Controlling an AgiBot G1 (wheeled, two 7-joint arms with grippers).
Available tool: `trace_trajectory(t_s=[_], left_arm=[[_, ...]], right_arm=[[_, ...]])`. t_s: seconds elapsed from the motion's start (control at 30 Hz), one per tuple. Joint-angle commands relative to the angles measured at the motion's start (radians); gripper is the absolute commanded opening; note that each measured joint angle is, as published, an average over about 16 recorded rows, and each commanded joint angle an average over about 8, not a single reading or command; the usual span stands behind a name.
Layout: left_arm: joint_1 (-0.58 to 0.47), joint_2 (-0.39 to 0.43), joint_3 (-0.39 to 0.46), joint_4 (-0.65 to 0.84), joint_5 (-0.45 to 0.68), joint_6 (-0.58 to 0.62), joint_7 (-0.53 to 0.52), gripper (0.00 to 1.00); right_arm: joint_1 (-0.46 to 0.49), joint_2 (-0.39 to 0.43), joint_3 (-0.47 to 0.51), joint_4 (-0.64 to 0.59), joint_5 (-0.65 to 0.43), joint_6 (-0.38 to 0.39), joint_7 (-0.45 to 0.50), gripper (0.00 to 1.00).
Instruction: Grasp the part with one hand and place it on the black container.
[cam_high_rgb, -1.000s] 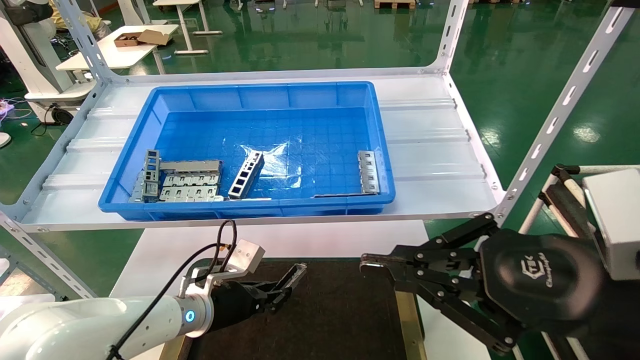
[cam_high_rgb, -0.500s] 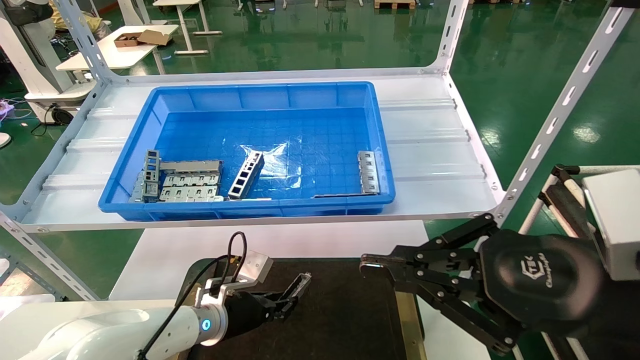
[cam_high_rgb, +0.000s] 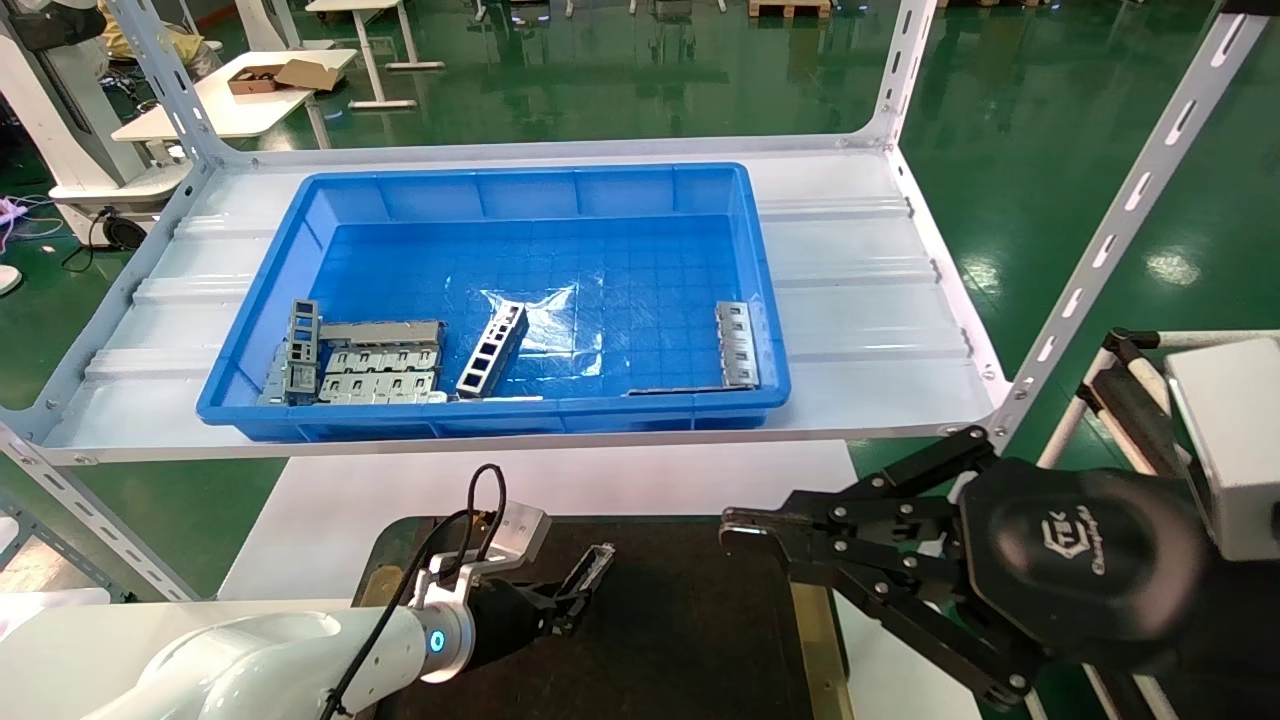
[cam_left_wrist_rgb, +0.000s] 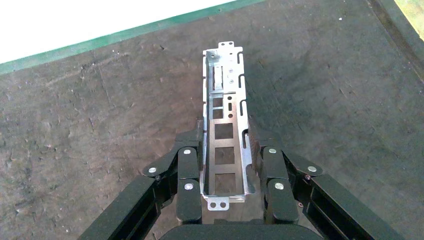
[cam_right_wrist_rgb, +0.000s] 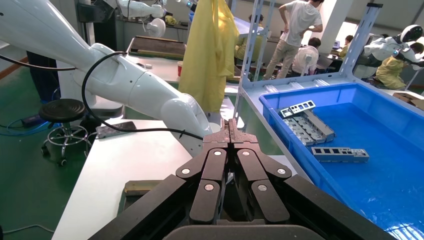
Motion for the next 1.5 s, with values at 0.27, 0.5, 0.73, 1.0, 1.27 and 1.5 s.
trace_trajectory(t_s=[0.27,0.5,0.73,1.0,1.27,1.5], left_arm=[[0.001,0.015,0.001,0.007,0.03,-0.01,-0.022,0.19],[-0.001,0.012,0.002,0.0,0.025,0.003,-0.023,0.97],[-0.005,0.012,0.004,0.003,0.017,0.024,-0.027,1.0],[-0.007,0.008,0.004,0.0,0.013,0.03,-0.024,1.0],[-0.014,-0.025,-0.003,-0.051,-0.012,0.025,0.006,1.0],[-0.027,-0.119,-0.02,-0.181,-0.119,0.049,0.093,1.0]], right_arm=[[0.0,0.0,0.0,0.0,0.0,0.0,0.0,0.22],[0.0,0.0,-0.001,0.0,0.001,0.0,0.0,0.97],[0.0,0.001,-0.001,0.0,0.001,0.001,-0.001,1.0],[0.0,0.001,-0.002,0.0,0.001,0.001,-0.001,1.0],[0.0,0.001,-0.002,0.0,0.001,0.001,-0.001,1.0],[0.001,0.001,-0.002,0.0,0.002,0.001,-0.001,1.0]])
